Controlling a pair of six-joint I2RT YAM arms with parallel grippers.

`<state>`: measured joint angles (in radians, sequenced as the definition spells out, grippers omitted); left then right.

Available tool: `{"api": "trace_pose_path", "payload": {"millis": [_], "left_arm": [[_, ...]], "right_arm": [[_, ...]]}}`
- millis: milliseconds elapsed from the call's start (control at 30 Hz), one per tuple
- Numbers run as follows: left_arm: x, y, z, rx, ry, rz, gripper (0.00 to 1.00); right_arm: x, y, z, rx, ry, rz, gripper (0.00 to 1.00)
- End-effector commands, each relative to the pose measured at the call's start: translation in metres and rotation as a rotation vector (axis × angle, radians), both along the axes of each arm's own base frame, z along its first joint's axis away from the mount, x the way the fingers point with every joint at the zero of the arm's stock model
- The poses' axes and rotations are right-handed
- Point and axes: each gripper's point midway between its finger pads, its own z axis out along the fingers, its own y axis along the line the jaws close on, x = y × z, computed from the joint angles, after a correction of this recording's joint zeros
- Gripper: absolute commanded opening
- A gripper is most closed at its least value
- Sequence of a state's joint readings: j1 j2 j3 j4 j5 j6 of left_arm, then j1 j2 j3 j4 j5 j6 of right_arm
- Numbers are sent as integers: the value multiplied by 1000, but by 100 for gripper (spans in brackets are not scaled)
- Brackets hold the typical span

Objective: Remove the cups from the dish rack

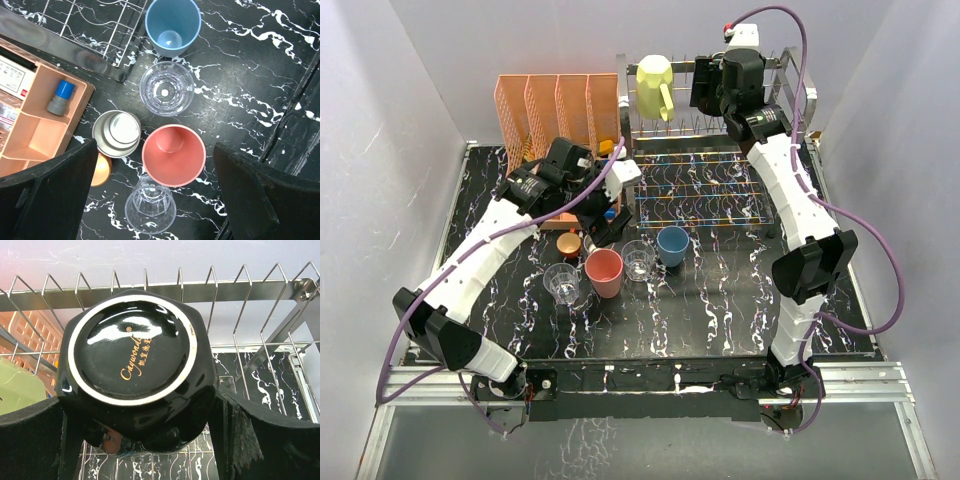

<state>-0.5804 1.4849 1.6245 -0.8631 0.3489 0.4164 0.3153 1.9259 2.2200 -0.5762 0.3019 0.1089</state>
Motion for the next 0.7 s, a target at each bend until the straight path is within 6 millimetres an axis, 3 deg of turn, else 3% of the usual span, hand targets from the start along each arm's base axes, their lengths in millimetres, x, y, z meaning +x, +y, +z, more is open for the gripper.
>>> {"api": "trace_pose_path", "payload": {"millis": [0,133,333,667], "left_arm": [[-21,0,15,-62,3,-49,97],[-27,-1,17,-75,7,-72,97],[-26,-1,19,-81,-29,-86,97],[-16,4,11,-56,-52,-41,97]], "right_arm": [[3,-8,46,17,-169,-34,84],[4,-2,49,16,-179,-3,70],[-6,-1,75,35,-247,21,39],[-33,-2,125,112,-358,56,21]]}}
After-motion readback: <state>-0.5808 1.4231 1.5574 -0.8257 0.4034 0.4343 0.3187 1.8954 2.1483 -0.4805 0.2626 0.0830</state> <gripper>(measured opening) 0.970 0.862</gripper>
